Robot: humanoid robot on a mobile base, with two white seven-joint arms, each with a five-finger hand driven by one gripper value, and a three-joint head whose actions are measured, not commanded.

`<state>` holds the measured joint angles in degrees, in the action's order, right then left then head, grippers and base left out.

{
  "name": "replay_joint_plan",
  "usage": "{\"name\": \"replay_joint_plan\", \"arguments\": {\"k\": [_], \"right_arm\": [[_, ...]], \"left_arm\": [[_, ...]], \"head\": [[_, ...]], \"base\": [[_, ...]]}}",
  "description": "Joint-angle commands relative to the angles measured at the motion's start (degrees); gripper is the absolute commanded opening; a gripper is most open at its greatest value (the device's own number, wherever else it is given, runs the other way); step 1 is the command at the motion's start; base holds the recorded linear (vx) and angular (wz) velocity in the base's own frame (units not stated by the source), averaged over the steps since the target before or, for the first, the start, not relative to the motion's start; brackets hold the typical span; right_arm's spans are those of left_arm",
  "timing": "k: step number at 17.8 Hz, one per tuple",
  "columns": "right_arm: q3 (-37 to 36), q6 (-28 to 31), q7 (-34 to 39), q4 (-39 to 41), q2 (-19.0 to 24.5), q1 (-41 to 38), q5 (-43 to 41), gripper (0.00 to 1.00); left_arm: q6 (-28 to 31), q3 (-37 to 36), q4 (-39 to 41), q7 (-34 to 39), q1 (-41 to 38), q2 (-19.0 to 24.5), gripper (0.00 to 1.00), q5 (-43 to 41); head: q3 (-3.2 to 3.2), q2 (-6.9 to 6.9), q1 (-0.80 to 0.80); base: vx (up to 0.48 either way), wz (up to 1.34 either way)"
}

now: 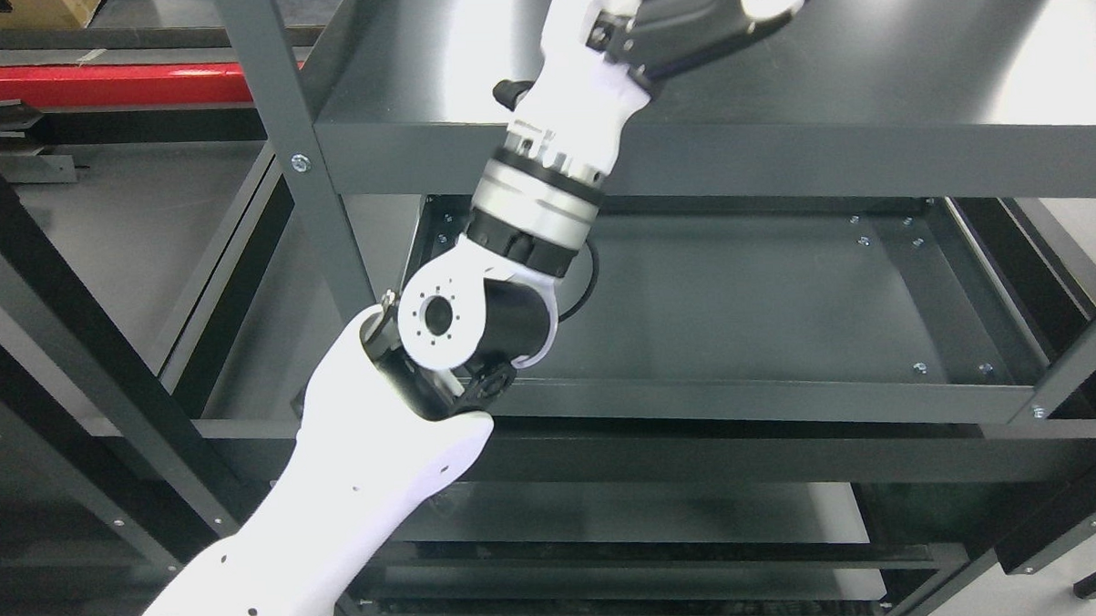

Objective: Place yellow IKEA cup on middle right shelf
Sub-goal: 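Raise the left arm and set the cup onto the upper shelf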

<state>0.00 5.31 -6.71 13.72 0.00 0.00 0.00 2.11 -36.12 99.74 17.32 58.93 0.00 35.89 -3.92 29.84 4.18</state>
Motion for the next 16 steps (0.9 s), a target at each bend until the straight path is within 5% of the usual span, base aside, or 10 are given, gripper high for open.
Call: {"name": "replay_joint_plan", "arguments": {"k": [1,4,11,13,16], "right_arm": [[0.97,0.05,0.03,-0.01,-1.00,-0.79,-1.41,0.99],[0.97,0.05,0.03,-0.01,-1.00,-0.79,-1.41,0.99],[0.97,0.05,0.03,-0.01,-1.00,-0.79,-1.41,0.99],[0.97,0.05,0.03,-0.01,-1.00,-0.79,-1.41,0.99],[0.97,0.05,0.03,-0.01,-1.00,-0.79,-1.41,0.99]], "left_arm": [[8.16,-3.08,-6.39,5.26,8.90,1.00,0.00,17.51],[15.97,-3.69,-12.37,8.86,13.57,1.00,0.00,29.13],[21.88,-6.07,-21.87,12.65,14.89,1.00,0.04,26.79],[23.63,-5.98,-21.87,12.65,14.81,1.00,0.17,23.63],[27.07,-6.06,-21.70,12.39,14.63,1.00,0.52,20.10]], "head": [[0.00,0.00,0.00],[0.00,0.00,0.00],[0.00,0.00,0.00],[0.00,0.00,0.00],[0.00,0.00,0.00]], "base": [[0.022,0.06],[0.007,0.02],[-0.007,-0.01],[0.000,0.00],[0.000,0.00]]}}
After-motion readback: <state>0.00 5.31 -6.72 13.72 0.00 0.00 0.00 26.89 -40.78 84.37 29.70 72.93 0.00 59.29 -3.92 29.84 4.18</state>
